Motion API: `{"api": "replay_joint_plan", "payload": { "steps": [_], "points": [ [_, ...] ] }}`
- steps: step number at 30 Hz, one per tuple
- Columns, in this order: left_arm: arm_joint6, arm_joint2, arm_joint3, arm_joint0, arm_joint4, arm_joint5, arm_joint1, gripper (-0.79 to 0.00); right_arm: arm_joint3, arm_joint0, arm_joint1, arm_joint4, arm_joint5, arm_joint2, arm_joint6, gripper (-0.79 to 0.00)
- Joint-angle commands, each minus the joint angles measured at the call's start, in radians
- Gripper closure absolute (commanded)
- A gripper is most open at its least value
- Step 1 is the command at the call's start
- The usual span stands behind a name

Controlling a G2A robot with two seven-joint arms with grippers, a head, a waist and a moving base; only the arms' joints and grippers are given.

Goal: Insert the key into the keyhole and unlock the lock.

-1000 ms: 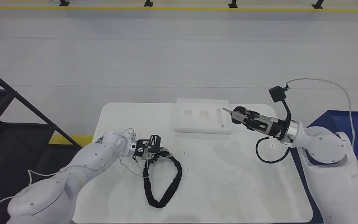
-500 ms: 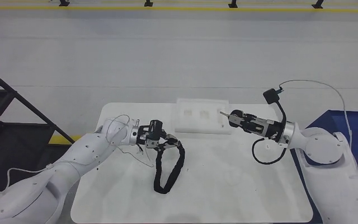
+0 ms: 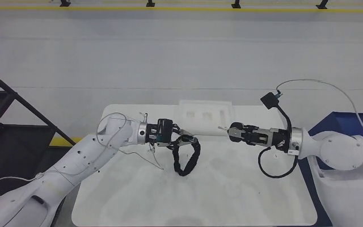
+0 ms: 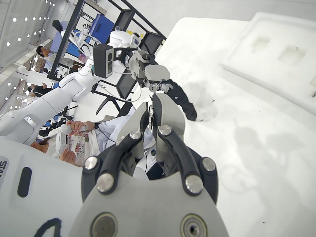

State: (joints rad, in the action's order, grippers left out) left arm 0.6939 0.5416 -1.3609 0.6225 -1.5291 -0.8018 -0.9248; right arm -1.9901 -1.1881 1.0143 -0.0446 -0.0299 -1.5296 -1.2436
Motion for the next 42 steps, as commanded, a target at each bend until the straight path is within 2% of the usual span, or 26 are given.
{"api": "replay_joint_plan", "payload": {
  "steps": [1,6,12,30,37,42],
  "points": [
    [-0.017,0.011,-0.024,0.001,0.006,0.006,-0.002,0.000,-0.020,-0.007,-0.004,0.001,-0.023,-0.004,-0.016,0.000],
    [-0.065,0.016,-0.059,-0.004,0.008,0.049,-0.021,0.000,-0.040,-0.010,-0.010,0.015,-0.056,0.013,-0.038,0.000],
    [-0.067,0.000,-0.031,-0.032,0.014,0.066,-0.058,0.000,-0.042,-0.006,-0.014,0.027,-0.060,0.023,-0.030,0.000],
    [-0.067,0.000,-0.031,-0.032,0.014,0.066,-0.058,0.000,-0.044,-0.014,-0.014,0.031,-0.060,0.028,-0.016,0.000],
    [-0.117,0.023,-0.036,-0.010,0.000,0.106,-0.065,0.000,-0.132,0.007,-0.028,0.155,-0.140,0.083,-0.110,0.000],
    [-0.019,0.019,-0.018,-0.008,-0.042,0.138,-0.080,0.000,-0.205,0.020,-0.033,0.229,-0.215,0.115,-0.090,0.000]
  ]
}}
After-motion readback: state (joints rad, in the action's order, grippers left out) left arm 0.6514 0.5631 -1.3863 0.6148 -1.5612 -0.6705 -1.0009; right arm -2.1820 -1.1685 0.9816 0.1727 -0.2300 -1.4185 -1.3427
